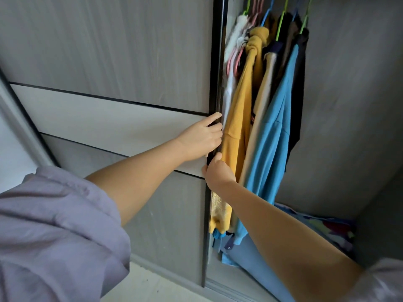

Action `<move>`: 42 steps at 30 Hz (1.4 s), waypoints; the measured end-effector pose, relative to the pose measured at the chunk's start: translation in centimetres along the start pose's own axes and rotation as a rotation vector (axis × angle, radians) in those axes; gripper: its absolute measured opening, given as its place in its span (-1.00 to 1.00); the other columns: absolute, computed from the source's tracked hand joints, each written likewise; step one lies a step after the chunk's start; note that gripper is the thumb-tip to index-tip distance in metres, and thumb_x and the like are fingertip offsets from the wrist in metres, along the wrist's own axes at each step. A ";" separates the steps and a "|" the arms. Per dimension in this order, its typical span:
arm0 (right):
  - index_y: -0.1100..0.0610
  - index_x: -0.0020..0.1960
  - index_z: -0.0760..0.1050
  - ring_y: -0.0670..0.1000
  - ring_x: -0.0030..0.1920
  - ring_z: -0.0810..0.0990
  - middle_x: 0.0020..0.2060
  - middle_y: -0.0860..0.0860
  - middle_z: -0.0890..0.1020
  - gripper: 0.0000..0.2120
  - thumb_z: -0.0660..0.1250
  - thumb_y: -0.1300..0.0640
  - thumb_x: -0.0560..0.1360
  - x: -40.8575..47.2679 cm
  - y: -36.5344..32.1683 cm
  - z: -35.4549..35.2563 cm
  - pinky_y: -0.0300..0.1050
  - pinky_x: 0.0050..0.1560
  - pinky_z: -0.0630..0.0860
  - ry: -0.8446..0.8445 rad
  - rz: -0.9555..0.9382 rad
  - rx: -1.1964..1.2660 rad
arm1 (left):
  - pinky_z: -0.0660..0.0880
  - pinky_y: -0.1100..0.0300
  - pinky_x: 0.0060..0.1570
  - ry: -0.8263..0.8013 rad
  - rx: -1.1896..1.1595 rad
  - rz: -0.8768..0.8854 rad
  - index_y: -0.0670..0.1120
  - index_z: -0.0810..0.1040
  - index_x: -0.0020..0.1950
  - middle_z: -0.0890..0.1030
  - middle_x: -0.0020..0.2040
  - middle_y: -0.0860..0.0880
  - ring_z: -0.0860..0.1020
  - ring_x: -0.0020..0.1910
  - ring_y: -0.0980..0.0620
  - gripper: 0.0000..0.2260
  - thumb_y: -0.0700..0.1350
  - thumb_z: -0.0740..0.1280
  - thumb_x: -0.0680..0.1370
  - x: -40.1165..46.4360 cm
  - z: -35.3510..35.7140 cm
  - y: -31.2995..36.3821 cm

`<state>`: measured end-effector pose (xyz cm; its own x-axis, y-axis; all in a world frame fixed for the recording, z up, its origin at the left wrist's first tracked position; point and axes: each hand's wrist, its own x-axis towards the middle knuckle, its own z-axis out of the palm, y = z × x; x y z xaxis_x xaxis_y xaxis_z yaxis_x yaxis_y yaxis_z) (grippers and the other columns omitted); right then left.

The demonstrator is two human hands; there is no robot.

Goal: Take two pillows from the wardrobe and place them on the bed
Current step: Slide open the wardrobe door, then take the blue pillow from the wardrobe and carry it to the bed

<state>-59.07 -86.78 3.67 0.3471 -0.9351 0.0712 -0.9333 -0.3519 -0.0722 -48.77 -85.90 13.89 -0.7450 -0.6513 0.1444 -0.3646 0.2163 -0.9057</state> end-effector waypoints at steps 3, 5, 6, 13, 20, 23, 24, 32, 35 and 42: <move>0.22 0.48 0.10 0.10 -0.23 0.52 0.16 0.25 0.50 -0.54 0.11 0.16 0.62 -1.0 1.6 -0.1 -0.17 -0.52 0.25 -0.024 0.030 0.121 | 0.23 -0.11 0.40 0.001 -0.058 -0.026 -0.10 0.62 -0.01 0.65 -0.10 -0.02 0.55 0.06 -0.06 -0.65 0.17 0.36 0.43 0.0 -0.6 0.1; 0.17 0.44 0.12 0.08 -0.36 0.50 -0.20 0.11 0.56 -0.57 0.06 0.01 0.63 -2.6 3.8 0.0 -0.17 -0.50 0.28 -0.060 -0.024 0.115 | 0.27 -0.08 0.37 0.043 -0.217 -0.019 -0.08 0.59 0.03 0.65 -0.06 -0.04 0.55 0.04 -0.07 -0.61 0.21 0.20 0.52 0.2 -0.5 1.0; 0.14 0.37 0.20 0.08 -0.36 0.51 -0.25 0.08 0.55 -0.62 0.05 -0.02 0.63 -3.7 5.3 0.2 -0.16 -0.48 0.30 -0.112 -0.035 0.097 | 0.30 -0.04 0.34 0.062 -0.322 0.009 -0.08 0.56 0.08 0.63 0.00 -0.05 0.54 0.06 -0.07 -0.61 0.19 0.13 0.56 0.4 -0.5 1.8; 0.08 0.30 0.33 0.17 0.13 0.55 0.16 0.08 0.55 -0.65 0.10 -0.07 0.59 -10.7 19.4 0.5 0.01 0.01 0.47 0.027 0.229 0.015 | 0.48 0.02 -0.03 0.200 -0.740 0.090 -0.12 0.48 0.23 0.58 0.01 -0.09 0.53 0.01 -0.11 -0.62 0.11 0.13 0.59 6.9 -3.2 10.2; 0.05 0.43 0.29 0.11 0.35 0.36 0.37 0.03 0.38 -0.52 0.20 -0.05 0.55 -19.4 29.4 2.3 0.06 0.34 0.26 0.197 0.402 -0.089 | 0.48 0.00 -0.05 0.227 -1.119 -0.024 -0.12 0.46 0.28 0.57 0.03 -0.11 0.51 0.05 -0.12 -0.63 0.08 0.19 0.58 14.9 -6.9 18.5; 0.02 0.48 0.20 0.07 0.42 0.28 0.44 0.02 0.29 -0.47 0.17 -0.09 0.56 -22.0 32.2 4.6 0.09 0.41 0.20 0.084 0.484 -0.105 | 0.44 0.03 0.00 0.149 -1.130 0.025 -0.08 0.42 0.31 0.54 0.08 -0.07 0.48 0.11 -0.08 -0.62 0.10 0.15 0.59 17.1 -6.6 22.2; 0.01 0.49 0.17 0.07 0.43 0.26 0.45 0.02 0.28 -0.45 0.17 -0.10 0.56 -22.5 33.1 5.4 0.10 0.42 0.18 0.042 0.509 -0.101 | 0.44 0.04 0.02 0.116 -1.119 0.058 -0.07 0.41 0.31 0.54 0.09 -0.07 0.47 0.13 -0.07 -0.62 0.11 0.14 0.59 17.8 -6.2 23.2; -0.01 0.49 0.15 0.10 0.41 0.28 0.43 0.03 0.29 -0.45 0.16 -0.12 0.56 -17.6 41.8 9.1 0.13 0.39 0.16 -0.099 0.504 -0.021 | 0.43 0.03 0.08 -0.143 -1.095 0.067 -0.05 0.35 0.35 0.50 0.22 -0.07 0.43 0.22 -0.07 -0.59 0.13 0.12 0.59 24.7 -0.5 28.6; -0.01 0.51 0.11 0.10 0.43 0.24 0.46 0.05 0.25 -0.45 0.13 -0.12 0.57 -13.7 45.6 11.0 0.11 0.40 0.13 -0.134 0.475 0.028 | 0.41 0.03 0.15 -0.254 -1.105 0.018 -0.06 0.35 0.36 0.47 0.27 -0.09 0.41 0.26 -0.09 -0.58 0.12 0.17 0.57 28.4 2.2 30.6; 0.03 0.51 0.12 0.11 0.41 0.27 0.44 0.08 0.30 -0.44 0.15 -0.10 0.57 -6.2 52.7 19.4 0.11 0.37 0.21 -0.320 0.362 0.006 | 0.46 -0.02 0.11 -0.448 -1.302 -0.067 -0.09 0.36 0.38 0.53 0.24 -0.15 0.50 0.18 -0.16 -0.52 0.11 0.26 0.53 34.6 8.8 38.4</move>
<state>-108.58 -100.35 -19.84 0.0117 -0.9630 -0.2694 -0.9991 -0.0006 -0.0412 -83.64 -106.54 -19.41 -0.5542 -0.8099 -0.1921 -0.8320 0.5323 0.1564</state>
